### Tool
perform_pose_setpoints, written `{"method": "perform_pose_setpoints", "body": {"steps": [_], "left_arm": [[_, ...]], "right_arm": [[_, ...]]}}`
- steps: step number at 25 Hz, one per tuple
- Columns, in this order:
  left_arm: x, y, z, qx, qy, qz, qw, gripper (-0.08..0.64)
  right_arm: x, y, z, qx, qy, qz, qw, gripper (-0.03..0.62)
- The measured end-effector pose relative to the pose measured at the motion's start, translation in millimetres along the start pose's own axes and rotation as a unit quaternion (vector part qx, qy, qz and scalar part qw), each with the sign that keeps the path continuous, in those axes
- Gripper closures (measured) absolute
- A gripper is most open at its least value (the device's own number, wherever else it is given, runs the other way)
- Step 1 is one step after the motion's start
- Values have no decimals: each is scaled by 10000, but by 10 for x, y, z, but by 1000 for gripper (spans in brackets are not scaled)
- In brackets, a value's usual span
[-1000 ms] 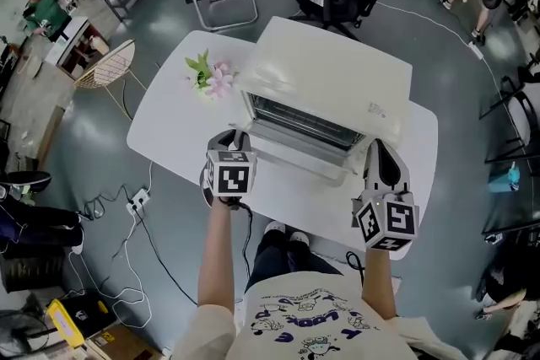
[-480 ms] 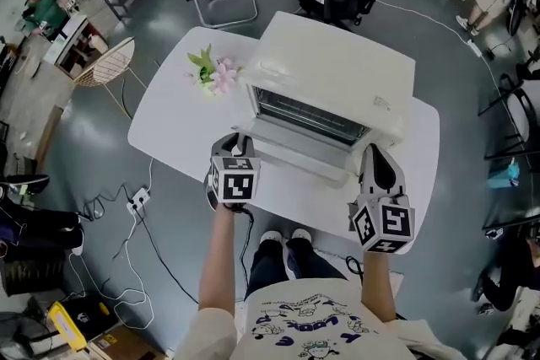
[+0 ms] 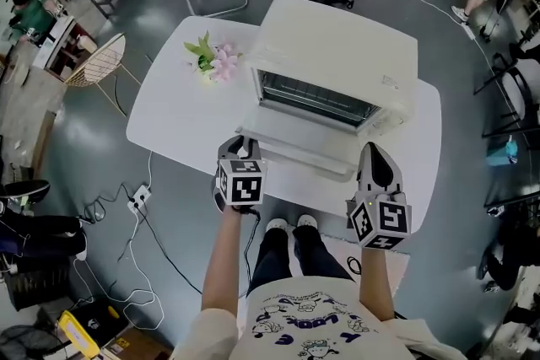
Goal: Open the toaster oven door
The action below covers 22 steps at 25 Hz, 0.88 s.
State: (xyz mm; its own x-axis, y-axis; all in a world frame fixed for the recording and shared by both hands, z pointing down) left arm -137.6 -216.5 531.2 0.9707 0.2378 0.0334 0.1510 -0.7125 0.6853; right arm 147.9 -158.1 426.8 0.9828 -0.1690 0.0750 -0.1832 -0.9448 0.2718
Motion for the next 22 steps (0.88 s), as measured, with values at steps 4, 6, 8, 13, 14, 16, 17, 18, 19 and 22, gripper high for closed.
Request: {"method": "perform_pose_setpoints", "body": {"steps": [4,6,8,13,14,16,17,18,19,22], "left_arm": [[-24,12,-130,3,8,-73,10000,480],[-33,18,-197,-20,16,-124,9999,480],[-42,28,-261,-55,29,-163,9998,480],[-66,50,-399,-147,41,-269,9995,480],[-68,57,-425,-166,47,-289,9994,480],[-70,73,-484,-209,47,-322,9993,480],[-74,82,-515,-222,44,-336,9992,480],[-79,94,-545,-227,41,-348,9991,480],[-84,107,-574,-233,37,-362,9991,480],[-98,150,-672,-307,13,-411,9987,480]], "right_arm": [[-67,-49,-95,-104,-10,-77,9999,595],[-100,-73,-154,-167,-15,-108,9998,595],[-132,-89,-207,-224,-26,-128,9997,595],[-216,-117,-299,-339,-44,-156,9993,595],[-231,-117,-319,-355,-39,-158,9992,595],[-261,-116,-362,-391,-38,-158,9991,595],[-276,-115,-384,-411,-44,-159,9990,595],[-290,-113,-404,-427,-52,-163,9989,595],[-302,-110,-423,-440,-58,-168,9989,595],[-336,-99,-477,-486,-61,-194,9986,595]]}}
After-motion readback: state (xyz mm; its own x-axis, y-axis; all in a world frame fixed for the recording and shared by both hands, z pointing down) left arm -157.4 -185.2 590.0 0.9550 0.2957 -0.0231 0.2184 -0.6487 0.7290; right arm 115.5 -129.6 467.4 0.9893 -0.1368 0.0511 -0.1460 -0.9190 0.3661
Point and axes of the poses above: the fingertips, and each gripper's own axes: y forward along the fingers, x to its right, z out of its top, the point moved 9 cm from there along -y, backward along the fingers, and after that the axes turned 1 degree about -x, right-handed, at the moved point
